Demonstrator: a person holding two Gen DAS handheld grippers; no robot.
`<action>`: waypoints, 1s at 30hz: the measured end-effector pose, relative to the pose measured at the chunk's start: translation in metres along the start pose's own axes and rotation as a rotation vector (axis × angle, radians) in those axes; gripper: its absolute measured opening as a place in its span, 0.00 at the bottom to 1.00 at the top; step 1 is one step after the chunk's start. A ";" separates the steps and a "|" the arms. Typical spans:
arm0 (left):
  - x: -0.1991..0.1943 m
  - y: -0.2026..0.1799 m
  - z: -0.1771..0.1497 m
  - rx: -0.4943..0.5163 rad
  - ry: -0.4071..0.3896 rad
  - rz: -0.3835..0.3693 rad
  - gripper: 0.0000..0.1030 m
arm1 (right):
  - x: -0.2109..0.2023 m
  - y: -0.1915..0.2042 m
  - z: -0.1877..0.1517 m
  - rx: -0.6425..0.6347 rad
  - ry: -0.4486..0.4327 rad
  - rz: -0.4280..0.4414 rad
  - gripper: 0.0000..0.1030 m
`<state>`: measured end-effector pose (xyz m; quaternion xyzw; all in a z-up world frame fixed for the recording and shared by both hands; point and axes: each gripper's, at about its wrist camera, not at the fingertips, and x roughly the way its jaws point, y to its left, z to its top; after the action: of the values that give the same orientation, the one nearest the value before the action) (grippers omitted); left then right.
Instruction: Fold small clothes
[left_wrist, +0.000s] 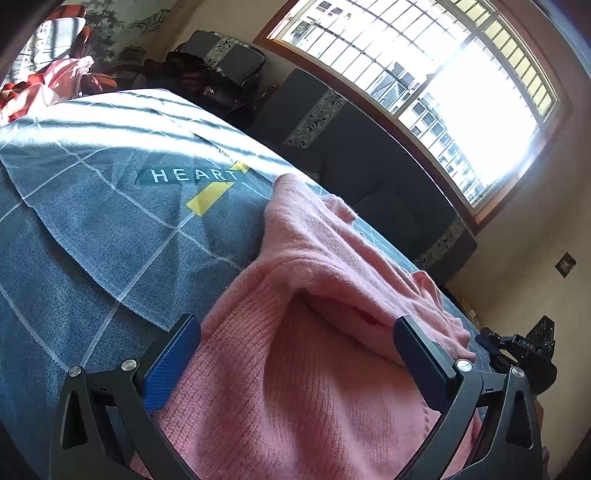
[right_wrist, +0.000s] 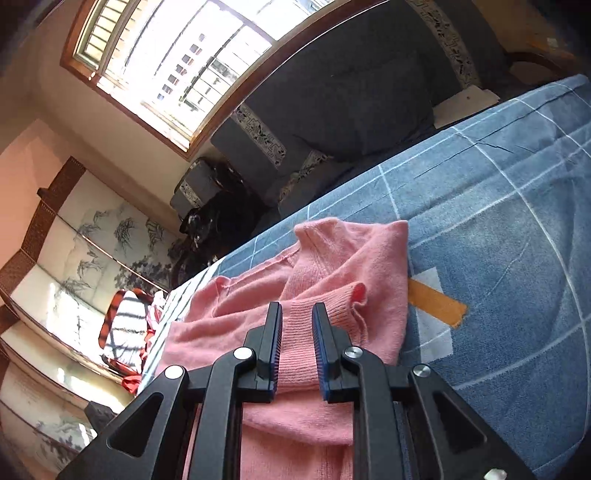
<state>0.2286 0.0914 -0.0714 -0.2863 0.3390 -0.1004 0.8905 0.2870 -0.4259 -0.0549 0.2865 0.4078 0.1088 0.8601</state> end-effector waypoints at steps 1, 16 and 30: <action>0.000 0.000 0.000 0.000 0.000 -0.001 1.00 | 0.012 -0.001 -0.003 -0.018 0.038 -0.060 0.17; 0.000 -0.022 -0.006 0.077 0.165 -0.044 1.00 | -0.141 -0.016 -0.128 -0.080 0.057 0.025 0.59; -0.177 0.001 -0.091 0.294 0.258 -0.005 1.00 | -0.219 -0.043 -0.284 -0.039 0.134 -0.076 0.64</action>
<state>0.0362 0.1183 -0.0305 -0.1388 0.4310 -0.1870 0.8718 -0.0725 -0.4382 -0.0827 0.2462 0.4728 0.1031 0.8398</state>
